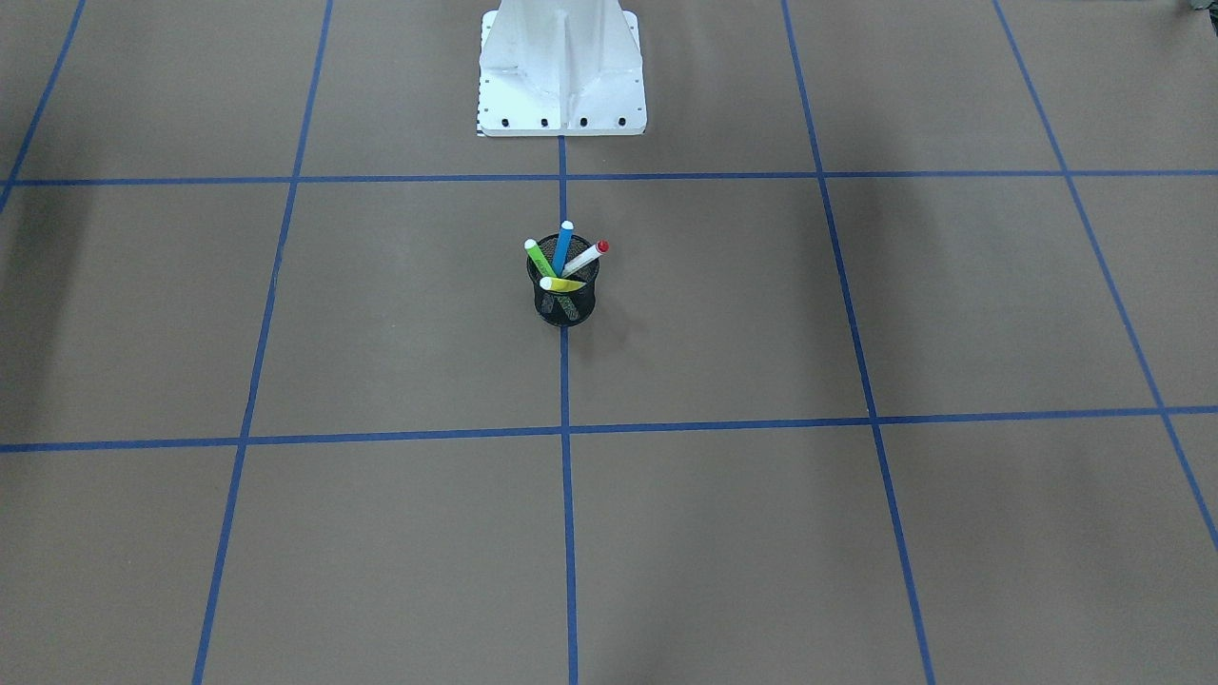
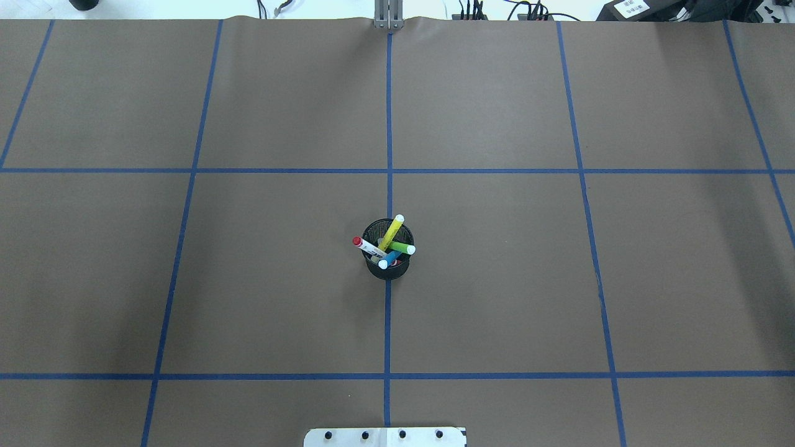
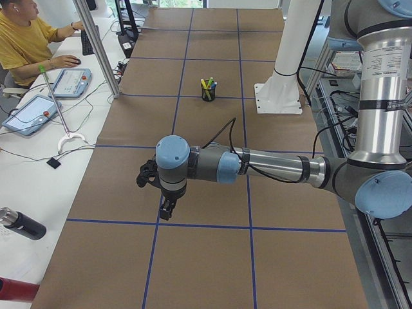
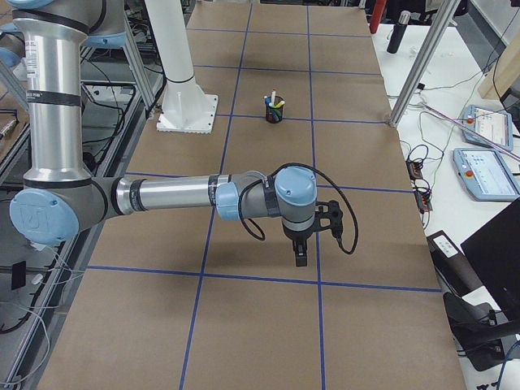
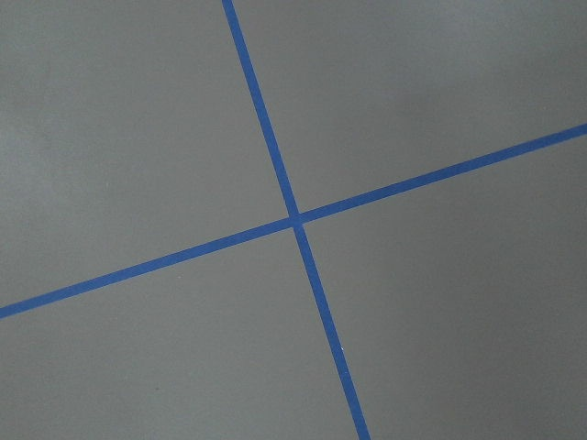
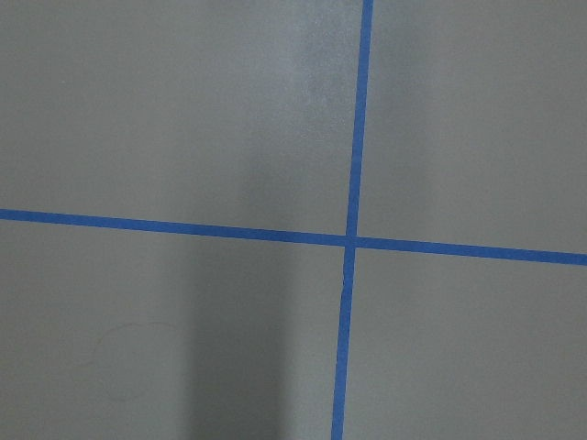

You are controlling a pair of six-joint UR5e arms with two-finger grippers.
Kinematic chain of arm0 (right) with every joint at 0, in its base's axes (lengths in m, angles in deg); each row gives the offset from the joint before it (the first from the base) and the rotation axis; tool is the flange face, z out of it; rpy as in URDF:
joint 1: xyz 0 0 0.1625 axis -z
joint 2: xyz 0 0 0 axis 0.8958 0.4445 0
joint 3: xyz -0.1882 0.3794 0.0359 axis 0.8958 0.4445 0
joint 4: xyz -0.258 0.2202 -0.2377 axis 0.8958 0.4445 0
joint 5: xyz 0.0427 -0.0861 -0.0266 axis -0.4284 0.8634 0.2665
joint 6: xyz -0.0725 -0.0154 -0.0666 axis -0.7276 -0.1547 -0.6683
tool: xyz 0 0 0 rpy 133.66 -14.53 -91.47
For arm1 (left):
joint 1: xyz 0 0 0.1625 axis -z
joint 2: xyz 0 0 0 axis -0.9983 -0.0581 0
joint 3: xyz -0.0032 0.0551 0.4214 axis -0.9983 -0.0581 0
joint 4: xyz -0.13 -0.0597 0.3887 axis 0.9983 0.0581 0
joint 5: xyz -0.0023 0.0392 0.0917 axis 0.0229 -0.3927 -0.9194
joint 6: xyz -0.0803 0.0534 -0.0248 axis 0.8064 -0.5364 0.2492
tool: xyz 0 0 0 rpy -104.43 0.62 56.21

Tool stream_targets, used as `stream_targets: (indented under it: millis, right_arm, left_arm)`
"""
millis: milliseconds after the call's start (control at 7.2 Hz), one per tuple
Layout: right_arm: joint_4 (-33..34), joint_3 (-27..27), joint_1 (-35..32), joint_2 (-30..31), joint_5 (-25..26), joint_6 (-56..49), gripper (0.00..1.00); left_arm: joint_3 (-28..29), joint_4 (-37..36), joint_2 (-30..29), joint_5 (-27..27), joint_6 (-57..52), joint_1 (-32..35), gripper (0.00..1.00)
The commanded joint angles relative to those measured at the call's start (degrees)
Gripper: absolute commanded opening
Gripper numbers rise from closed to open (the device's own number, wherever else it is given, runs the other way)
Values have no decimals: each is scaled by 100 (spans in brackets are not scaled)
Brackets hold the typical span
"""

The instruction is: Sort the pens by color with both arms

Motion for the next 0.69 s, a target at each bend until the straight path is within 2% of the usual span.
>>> stream_targets:
  millis: [0,278,555]
  right_arm:
    - [-11,-5,1,0,5,13,100]
    - [-20,-40,106,-9,-4,39,100]
    - [-20,-40,255,-315,-13,57,100]
  left_arm:
    - [-9,0,-9,0,0,0,100]
    - [-132,9,-9,0,0,-9,100]
    - [-141,79,-183,0,0,-35,100]
